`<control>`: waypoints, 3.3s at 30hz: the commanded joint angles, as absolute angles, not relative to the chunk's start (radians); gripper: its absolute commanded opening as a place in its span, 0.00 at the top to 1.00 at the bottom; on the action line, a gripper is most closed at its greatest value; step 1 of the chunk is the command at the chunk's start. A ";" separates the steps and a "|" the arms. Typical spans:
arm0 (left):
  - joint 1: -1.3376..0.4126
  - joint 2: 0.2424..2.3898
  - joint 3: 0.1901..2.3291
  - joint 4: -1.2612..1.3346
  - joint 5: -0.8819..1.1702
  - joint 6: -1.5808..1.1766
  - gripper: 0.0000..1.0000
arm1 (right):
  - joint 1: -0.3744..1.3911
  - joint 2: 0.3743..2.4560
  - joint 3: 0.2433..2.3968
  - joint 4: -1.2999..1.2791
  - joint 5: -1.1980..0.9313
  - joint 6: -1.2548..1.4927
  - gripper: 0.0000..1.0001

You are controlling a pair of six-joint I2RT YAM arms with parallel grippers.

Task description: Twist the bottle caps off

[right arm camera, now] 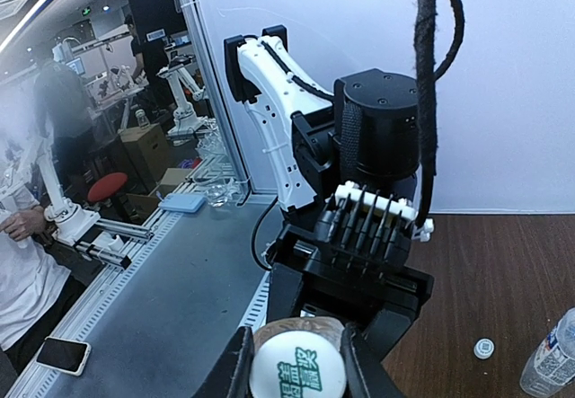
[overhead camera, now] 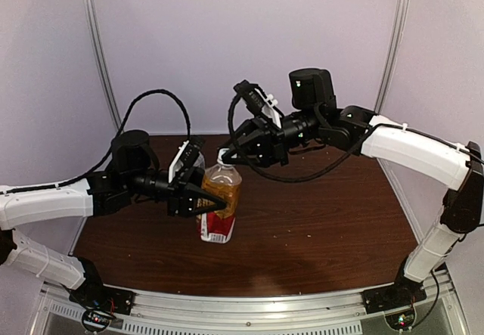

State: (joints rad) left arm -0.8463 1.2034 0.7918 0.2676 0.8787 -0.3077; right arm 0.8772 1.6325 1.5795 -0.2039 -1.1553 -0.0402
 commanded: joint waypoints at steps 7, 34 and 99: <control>-0.850 1.178 0.820 0.329 0.831 -0.256 0.66 | 0.864 1.586 1.544 -0.159 -0.977 0.101 0.52; -0.850 1.221 0.886 0.153 0.422 -0.216 0.65 | 0.977 1.561 1.591 -0.239 -0.319 0.345 0.25; -0.849 1.185 0.859 0.232 0.626 -0.240 0.65 | 0.894 1.466 1.504 -0.188 -0.687 0.174 0.27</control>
